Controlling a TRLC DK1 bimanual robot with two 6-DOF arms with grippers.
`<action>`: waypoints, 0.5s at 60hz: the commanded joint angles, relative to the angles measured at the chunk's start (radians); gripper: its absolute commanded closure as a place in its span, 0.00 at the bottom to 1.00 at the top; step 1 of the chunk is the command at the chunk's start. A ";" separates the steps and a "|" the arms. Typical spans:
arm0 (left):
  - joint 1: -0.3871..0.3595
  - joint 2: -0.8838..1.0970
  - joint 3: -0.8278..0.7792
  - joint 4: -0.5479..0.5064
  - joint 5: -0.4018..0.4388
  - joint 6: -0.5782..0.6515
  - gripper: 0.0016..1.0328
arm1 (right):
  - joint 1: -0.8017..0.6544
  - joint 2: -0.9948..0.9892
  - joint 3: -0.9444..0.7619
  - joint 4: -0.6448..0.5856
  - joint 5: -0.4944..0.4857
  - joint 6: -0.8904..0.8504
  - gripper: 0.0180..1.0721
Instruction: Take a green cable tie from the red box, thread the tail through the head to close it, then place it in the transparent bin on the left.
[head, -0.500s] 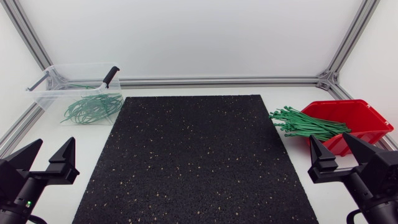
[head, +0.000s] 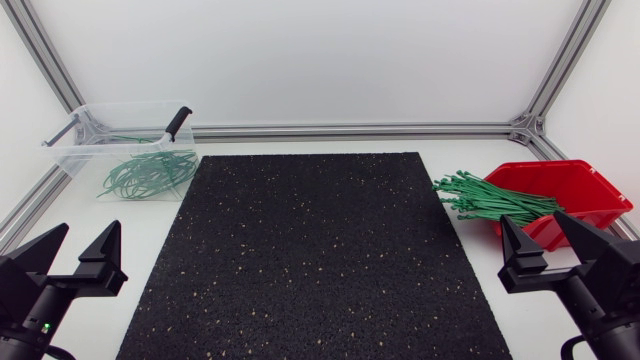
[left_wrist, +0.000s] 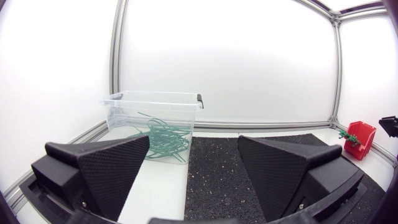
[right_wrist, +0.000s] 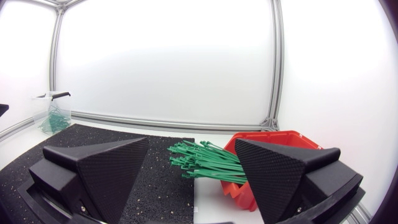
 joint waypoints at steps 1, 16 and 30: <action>-0.006 -0.006 -0.038 -0.022 0.005 0.005 0.04 | 0.008 -0.012 0.068 -0.012 -0.001 -0.014 0.03; -0.007 -0.004 -0.039 -0.022 0.005 0.005 0.04 | 0.008 0.062 0.192 -0.055 0.010 -0.014 0.03; -0.006 -0.004 -0.038 -0.022 0.005 0.005 0.04 | 0.007 0.278 0.366 -0.126 0.016 -0.014 0.03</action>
